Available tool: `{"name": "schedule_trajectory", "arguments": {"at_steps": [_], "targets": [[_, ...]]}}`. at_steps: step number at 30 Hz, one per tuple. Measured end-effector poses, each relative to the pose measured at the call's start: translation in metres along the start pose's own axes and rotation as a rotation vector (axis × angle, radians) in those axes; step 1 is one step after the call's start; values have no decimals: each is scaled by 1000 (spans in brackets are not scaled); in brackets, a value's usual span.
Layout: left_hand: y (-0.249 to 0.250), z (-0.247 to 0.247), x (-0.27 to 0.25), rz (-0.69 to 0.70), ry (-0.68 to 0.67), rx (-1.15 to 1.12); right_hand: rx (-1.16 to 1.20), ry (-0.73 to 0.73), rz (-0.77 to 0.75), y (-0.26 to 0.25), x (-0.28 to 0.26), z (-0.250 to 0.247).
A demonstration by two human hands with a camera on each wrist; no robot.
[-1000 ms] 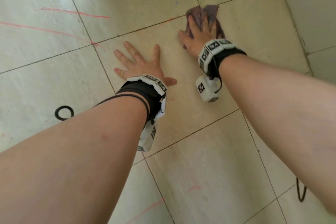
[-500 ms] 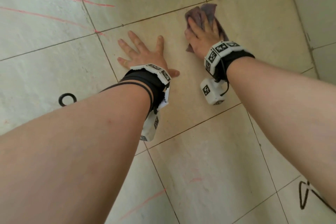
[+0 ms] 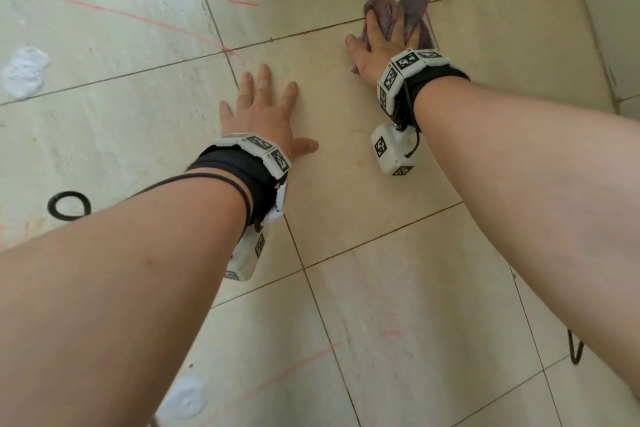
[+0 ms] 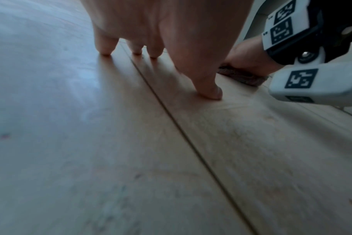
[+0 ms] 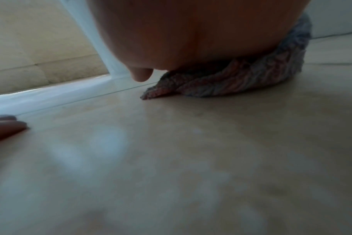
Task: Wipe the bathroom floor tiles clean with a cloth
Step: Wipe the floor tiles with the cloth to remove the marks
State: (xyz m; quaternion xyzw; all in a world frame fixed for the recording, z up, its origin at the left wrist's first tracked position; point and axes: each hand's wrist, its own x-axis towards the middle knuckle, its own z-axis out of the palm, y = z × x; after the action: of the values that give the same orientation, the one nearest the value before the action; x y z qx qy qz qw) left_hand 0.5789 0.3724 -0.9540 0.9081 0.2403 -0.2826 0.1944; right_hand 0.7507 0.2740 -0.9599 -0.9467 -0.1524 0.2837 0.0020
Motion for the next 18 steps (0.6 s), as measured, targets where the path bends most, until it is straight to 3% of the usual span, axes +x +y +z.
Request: {"name": "schedule_trajectory", "arguments": {"at_steps": [5, 9, 18], "targets": [[-15, 3, -8, -24, 24, -12, -38, -15, -182, -45, -26, 24], [-29, 6, -13, -71, 34, -33, -90, -38, -298, -30, -46, 44], [-71, 4, -23, -234, 87, -78, -153, -32, -254, -25, -56, 51]]}}
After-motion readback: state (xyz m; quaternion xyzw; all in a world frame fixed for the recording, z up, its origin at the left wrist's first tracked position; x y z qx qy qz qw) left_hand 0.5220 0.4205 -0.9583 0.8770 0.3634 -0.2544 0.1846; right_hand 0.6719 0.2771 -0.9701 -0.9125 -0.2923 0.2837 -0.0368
